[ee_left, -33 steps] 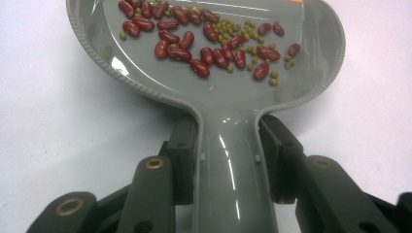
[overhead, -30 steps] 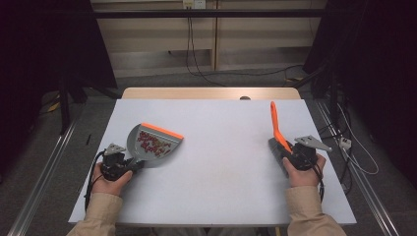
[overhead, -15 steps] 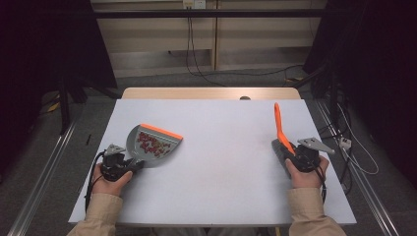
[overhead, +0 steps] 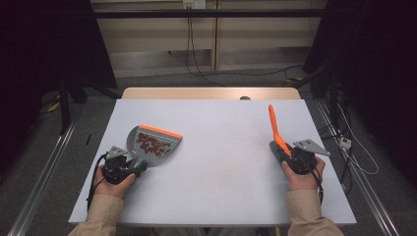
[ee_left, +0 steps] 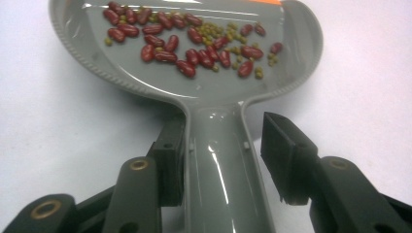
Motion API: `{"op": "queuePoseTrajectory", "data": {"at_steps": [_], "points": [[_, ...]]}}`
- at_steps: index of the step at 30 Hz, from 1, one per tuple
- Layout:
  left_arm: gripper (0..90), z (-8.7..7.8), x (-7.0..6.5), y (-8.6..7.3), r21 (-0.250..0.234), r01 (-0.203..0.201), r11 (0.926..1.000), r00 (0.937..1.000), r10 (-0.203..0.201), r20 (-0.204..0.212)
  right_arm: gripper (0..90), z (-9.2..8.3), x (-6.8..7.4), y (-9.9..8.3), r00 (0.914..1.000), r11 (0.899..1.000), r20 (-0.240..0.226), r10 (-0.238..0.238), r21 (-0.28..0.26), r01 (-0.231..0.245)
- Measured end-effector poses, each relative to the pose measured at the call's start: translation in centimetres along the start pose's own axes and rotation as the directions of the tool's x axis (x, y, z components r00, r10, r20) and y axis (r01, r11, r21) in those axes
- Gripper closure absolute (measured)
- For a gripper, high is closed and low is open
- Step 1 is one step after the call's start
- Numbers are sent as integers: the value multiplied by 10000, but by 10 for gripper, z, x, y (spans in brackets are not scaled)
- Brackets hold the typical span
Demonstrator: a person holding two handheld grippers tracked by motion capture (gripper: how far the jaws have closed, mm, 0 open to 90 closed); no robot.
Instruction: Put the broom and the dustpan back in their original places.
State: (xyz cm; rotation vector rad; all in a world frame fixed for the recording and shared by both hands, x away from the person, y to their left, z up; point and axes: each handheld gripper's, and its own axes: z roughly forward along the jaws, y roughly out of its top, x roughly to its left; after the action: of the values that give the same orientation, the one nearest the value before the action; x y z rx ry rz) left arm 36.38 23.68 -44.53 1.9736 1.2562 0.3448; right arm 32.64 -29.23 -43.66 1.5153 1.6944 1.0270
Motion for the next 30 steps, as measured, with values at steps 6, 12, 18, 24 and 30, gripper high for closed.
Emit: {"op": "queuePoseTrajectory", "data": {"at_steps": [6,12,18,24,30], "points": [[450,1,-5,-1,16,23,10000,9997,-24,231,695,-1,2,-1,9997,9998,-171,191,-54,-192],[407,1,-11,-2,86,-25,10000,9991,22,418,676,0,9,-1,9983,9993,-437,377,-46,-379],[380,2,-18,-1,118,-180,9998,9974,171,704,643,1,18,-1,9954,9991,-858,426,54,-423],[275,3,-28,-2,36,-59,10000,9945,55,1050,564,3,26,-2,9744,9957,-2054,910,1,-930],[147,-5,-31,-7,-187,-16,9998,9901,42,1404,494,6,37,-2,9580,9977,-2786,682,128,-673]]}}
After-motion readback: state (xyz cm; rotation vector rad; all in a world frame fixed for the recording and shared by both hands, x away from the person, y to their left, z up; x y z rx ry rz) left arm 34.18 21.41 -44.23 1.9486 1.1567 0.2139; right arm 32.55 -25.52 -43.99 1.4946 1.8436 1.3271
